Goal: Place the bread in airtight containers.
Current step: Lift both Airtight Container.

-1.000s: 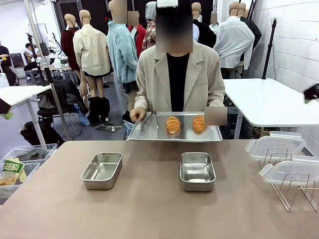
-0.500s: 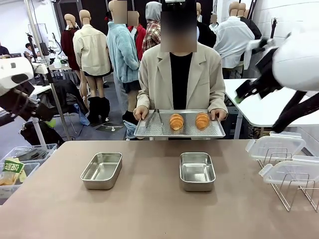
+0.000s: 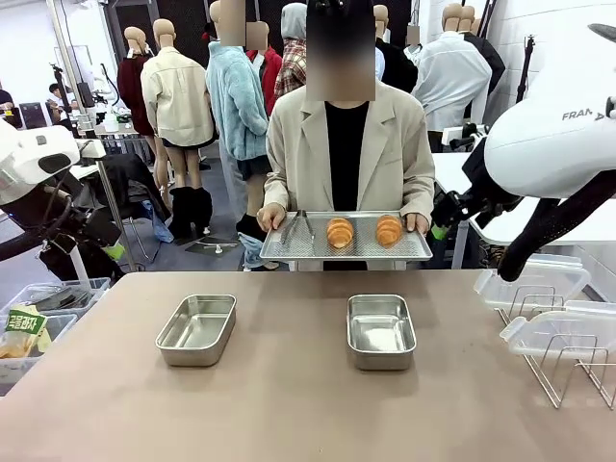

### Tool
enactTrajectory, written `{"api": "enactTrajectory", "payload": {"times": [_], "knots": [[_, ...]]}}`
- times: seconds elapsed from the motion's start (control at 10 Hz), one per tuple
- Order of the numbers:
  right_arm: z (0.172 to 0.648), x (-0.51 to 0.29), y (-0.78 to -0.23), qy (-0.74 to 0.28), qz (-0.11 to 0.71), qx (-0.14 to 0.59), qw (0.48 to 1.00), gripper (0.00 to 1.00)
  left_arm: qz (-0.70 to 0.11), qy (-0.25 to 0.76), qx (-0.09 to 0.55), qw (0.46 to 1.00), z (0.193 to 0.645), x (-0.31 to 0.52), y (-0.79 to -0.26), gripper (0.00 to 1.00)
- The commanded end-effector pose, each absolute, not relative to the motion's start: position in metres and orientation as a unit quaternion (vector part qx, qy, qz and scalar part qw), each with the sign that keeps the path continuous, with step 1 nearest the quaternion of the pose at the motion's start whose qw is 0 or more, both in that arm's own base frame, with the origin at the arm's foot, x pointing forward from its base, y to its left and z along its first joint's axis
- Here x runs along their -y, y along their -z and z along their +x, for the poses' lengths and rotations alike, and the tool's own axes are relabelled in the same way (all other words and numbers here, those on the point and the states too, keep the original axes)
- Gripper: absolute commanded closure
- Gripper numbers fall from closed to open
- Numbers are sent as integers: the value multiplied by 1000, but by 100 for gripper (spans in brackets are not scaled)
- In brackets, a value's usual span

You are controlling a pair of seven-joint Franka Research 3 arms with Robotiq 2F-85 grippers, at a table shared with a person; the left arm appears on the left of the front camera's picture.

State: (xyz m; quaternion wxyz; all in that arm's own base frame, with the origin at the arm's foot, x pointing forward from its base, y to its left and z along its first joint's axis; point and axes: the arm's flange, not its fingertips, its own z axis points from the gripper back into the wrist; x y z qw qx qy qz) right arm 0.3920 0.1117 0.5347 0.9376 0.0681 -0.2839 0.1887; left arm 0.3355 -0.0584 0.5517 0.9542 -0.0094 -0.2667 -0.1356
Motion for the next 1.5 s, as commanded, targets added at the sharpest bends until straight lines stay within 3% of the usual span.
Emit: {"api": "enactTrajectory", "payload": {"times": [0.0, 0.3, 0.8, 1.4], "knots": [[395, -112, -528, -188, 68, 276, 940, 0, -12, 131, 265, 955, 336, 59, -550, 0], [425, -135, -499, -144, 126, 219, 957, 0, -46, 103, 243, 963, 359, 65, -509, 0], [453, -150, -429, -81, 144, 146, 975, 0, -38, 53, 188, 980, 370, 65, -447, 0], [466, -144, -385, -28, 142, 128, 981, 0, -53, 47, 149, 986, 379, 57, -402, 0]]}}
